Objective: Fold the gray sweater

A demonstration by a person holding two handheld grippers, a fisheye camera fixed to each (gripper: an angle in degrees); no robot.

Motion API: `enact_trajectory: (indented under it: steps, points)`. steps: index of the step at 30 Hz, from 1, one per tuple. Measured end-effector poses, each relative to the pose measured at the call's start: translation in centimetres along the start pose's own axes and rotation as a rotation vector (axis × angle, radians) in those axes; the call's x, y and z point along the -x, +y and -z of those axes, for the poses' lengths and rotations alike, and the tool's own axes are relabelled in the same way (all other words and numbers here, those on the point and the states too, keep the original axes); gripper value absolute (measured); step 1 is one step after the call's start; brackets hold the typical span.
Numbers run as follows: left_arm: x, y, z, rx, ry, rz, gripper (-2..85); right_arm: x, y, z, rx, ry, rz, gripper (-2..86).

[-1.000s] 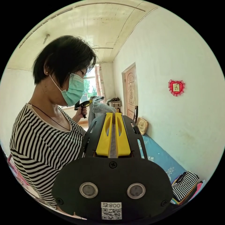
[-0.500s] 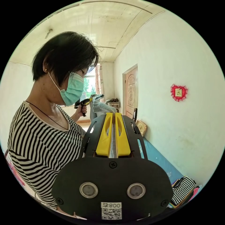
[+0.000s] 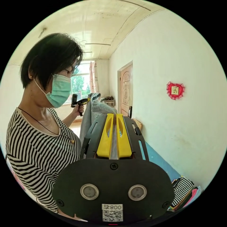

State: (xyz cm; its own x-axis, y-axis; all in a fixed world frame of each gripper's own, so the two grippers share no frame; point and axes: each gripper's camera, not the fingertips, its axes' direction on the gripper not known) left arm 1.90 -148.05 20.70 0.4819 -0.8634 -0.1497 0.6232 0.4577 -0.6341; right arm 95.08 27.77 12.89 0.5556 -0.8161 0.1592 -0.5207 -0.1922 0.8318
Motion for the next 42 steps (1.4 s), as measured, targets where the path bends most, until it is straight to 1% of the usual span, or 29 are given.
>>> enact_trajectory:
  steps: [1,3,4,5,6,7,8,9,10,11,12,13,14,15,16,17,18,20,22,23,26,27,30,32,37,40,42]
  points:
    - [3.3,-0.9,-2.2,0.016,0.011,0.023,3.0,-1.3,0.0,-1.0,0.013,0.008,-0.013,1.9]
    - [8.6,-2.0,-5.9,0.041,0.044,0.067,3.2,-7.8,0.2,-5.8,0.073,0.031,-0.088,2.0]
    - [12.5,-2.6,-8.7,0.062,0.054,0.104,3.3,-9.6,0.4,-7.1,0.089,0.038,-0.106,2.1]
    - [16.7,-3.0,-11.9,0.088,0.061,0.143,3.5,-13.6,0.7,-10.2,0.132,0.053,-0.148,2.2]
    - [18.9,-3.1,-13.5,0.101,0.063,0.162,3.7,-18.1,1.3,-13.6,0.174,0.057,-0.197,2.5]
    - [23.4,-3.1,-17.1,0.135,0.048,0.195,4.0,-20.4,1.6,-15.5,0.201,0.061,-0.219,2.6]
    - [28.2,-2.8,-21.1,0.174,0.032,0.231,4.6,-25.3,2.5,-19.7,0.274,0.061,-0.270,3.0]
    - [30.7,-2.5,-23.2,0.203,0.019,0.252,4.9,-30.5,3.7,-24.1,0.356,0.085,-0.324,3.4]
    - [35.7,-1.4,-27.2,0.262,-0.039,0.312,5.7,-33.0,4.6,-26.2,0.394,0.100,-0.352,3.7]
    - [40.8,0.3,-30.9,0.318,-0.064,0.402,6.3,-38.0,6.8,-30.5,0.487,0.126,-0.416,4.2]
    - [43.2,1.3,-32.5,0.354,-0.072,0.440,6.5,-42.7,9.6,-34.1,0.571,0.196,-0.519,4.5]
    - [47.6,3.8,-35.2,0.435,-0.134,0.536,6.8,-44.9,11.2,-35.6,0.596,0.213,-0.577,4.3]
    - [51.3,6.6,-36.9,0.504,-0.159,0.634,7.1,-48.7,14.8,-38.0,0.657,0.217,-0.697,3.8]
    - [52.7,7.9,-37.4,0.531,-0.159,0.657,7.1,-51.0,18.3,-39.5,0.692,0.233,-0.789,3.5]
    - [54.8,10.7,-38.2,0.599,-0.183,0.705,7.2,-51.8,20.1,-40.0,0.701,0.238,-0.823,3.4]
    - [56.3,13.7,-38.8,0.678,-0.167,0.747,7.3,-52.8,23.5,-40.7,0.723,0.233,-0.882,3.5]
    - [56.8,15.2,-39.2,0.720,-0.148,0.767,7.4,-53.2,27.0,-41.1,0.750,0.202,-0.939,3.6]
    - [57.7,21.5,-40.1,0.914,-0.106,0.853,7.8,-52.9,32.4,-41.1,0.797,0.171,-1.014,3.7]
    - [57.7,25.3,-40.6,1.026,-0.076,0.918,8.1,-52.2,37.9,-40.4,0.840,0.154,-1.112,3.9]
    - [57.6,27.2,-41.0,1.074,-0.060,0.958,8.3,-51.5,41.7,-39.9,0.868,0.128,-1.195,4.2]
    - [57.8,29.4,-43.6,1.188,-0.031,0.979,8.9,-49.6,49.2,-38.4,0.924,0.134,-1.370,4.6]
    - [57.9,29.6,-44.3,1.210,-0.031,0.972,9.1,-49.1,51.4,-37.8,0.921,0.134,-1.435,4.9]
    - [59.3,29.5,-48.4,1.261,-0.004,0.941,9.2,-48.7,55.1,-37.1,0.933,0.161,-1.535,5.7]
    - [60.9,28.8,-51.6,1.281,-0.034,0.900,9.3,-49.1,56.6,-36.8,0.909,0.170,-1.580,6.2]
    - [63.9,29.4,-55.7,1.392,-0.161,0.843,8.6,-51.3,59.7,-37.5,0.924,0.242,-1.615,7.9]
    - [65.4,30.5,-57.0,1.437,-0.179,0.870,7.4,-53.3,62.0,-38.2,0.918,0.296,-1.635,8.1]
    - [66.0,30.3,-57.3,1.435,-0.194,0.861,6.3,-54.7,64.0,-38.7,0.896,0.342,-1.663,8.0]
